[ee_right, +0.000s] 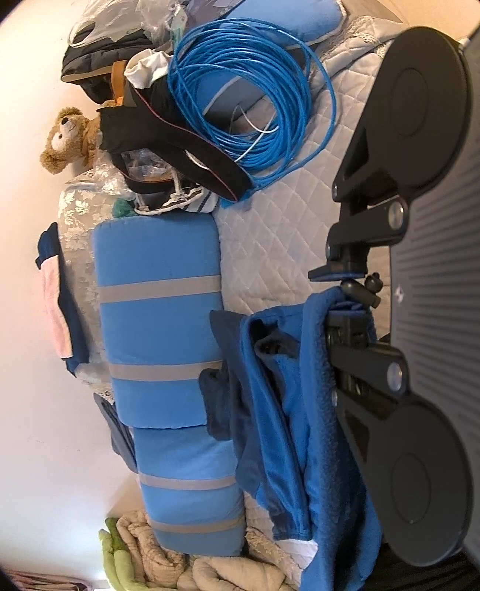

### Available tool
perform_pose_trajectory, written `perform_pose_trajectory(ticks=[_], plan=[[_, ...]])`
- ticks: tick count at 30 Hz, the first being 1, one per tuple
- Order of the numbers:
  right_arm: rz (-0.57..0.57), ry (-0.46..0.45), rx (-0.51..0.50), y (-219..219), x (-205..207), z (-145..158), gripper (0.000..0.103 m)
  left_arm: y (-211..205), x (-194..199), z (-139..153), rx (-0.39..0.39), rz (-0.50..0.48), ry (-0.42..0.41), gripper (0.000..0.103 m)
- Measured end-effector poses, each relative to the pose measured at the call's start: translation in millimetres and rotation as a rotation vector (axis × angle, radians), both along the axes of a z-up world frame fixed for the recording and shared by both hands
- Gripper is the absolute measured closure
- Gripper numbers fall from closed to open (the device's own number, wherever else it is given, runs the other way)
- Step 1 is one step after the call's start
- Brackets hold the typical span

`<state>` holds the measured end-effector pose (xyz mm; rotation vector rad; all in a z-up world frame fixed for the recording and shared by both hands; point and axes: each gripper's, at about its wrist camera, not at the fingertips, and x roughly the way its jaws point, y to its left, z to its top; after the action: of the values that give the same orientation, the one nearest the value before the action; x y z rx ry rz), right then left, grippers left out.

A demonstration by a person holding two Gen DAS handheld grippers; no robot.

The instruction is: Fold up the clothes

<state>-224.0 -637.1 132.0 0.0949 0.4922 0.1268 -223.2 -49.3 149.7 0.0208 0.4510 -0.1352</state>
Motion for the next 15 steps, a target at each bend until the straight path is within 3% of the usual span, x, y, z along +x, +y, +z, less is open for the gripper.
perform_pose_trajectory(ticks=[15], plan=[[-0.01, -0.091, 0.026, -3.7, -31.9, 32.0, 0.09, -4.4, -52.5, 46.7, -0.024, 0.021, -0.212, 0.095]])
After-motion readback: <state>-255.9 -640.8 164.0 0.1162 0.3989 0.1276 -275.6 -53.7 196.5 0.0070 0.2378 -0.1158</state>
